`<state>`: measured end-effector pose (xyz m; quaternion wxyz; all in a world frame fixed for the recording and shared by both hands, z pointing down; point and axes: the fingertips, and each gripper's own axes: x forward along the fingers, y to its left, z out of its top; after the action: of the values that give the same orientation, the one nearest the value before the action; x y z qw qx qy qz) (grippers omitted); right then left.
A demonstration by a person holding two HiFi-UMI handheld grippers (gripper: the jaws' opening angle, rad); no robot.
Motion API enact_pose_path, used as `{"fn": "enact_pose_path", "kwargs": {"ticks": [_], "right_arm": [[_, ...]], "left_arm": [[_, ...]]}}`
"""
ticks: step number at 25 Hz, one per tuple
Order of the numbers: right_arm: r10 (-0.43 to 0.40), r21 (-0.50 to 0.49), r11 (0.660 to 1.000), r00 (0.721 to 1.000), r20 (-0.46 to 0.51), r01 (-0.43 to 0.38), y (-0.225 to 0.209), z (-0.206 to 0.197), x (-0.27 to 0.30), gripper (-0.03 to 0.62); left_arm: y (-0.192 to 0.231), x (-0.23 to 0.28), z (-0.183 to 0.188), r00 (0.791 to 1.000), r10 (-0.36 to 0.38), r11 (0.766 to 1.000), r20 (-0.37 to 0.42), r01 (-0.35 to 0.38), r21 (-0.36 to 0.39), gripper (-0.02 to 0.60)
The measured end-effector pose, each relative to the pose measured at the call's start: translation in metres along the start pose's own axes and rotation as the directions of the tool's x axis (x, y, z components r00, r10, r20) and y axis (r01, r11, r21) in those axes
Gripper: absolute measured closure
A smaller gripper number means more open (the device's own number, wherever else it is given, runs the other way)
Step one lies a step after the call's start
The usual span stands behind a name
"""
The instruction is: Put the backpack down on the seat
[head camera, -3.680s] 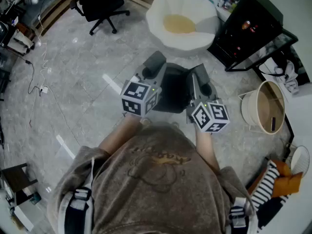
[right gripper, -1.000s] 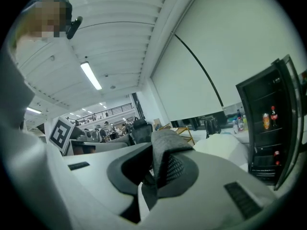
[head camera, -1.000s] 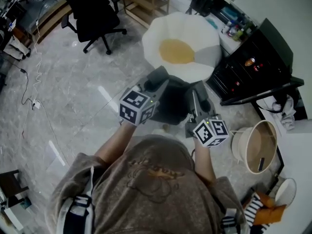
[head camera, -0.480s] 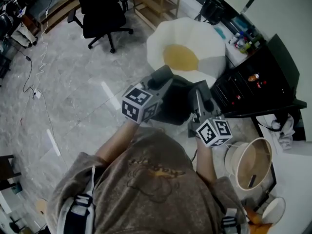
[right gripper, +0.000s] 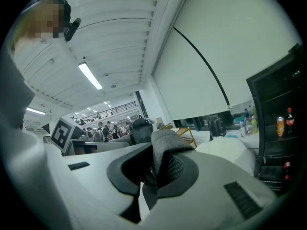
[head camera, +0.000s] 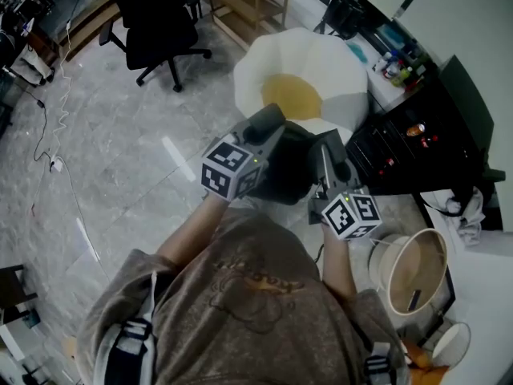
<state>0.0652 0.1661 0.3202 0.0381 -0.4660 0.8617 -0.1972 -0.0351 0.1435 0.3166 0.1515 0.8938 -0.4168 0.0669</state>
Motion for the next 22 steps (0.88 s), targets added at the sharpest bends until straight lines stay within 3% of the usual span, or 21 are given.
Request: {"fn": "enact_pose_path", "kwargs": {"ticks": [11, 22], "right_arm": [[-0.017, 0.011, 1.0, 1.0, -0.024, 0.017, -0.042, 0.012, 0.071, 0.566], [-0.045, 0.021, 0.999, 0.999, -0.027, 0.046, -0.1, 0.044, 0.16, 0.566]], "left_arm": [[0.054, 0.068, 0.015, 0.999, -0.032, 0.999, -0.04, 0.032, 0.0, 0.551], [0.117, 0.167, 0.049, 0.995, -0.088, 0.996, -0.055, 0.088, -0.008, 0.551]]}}
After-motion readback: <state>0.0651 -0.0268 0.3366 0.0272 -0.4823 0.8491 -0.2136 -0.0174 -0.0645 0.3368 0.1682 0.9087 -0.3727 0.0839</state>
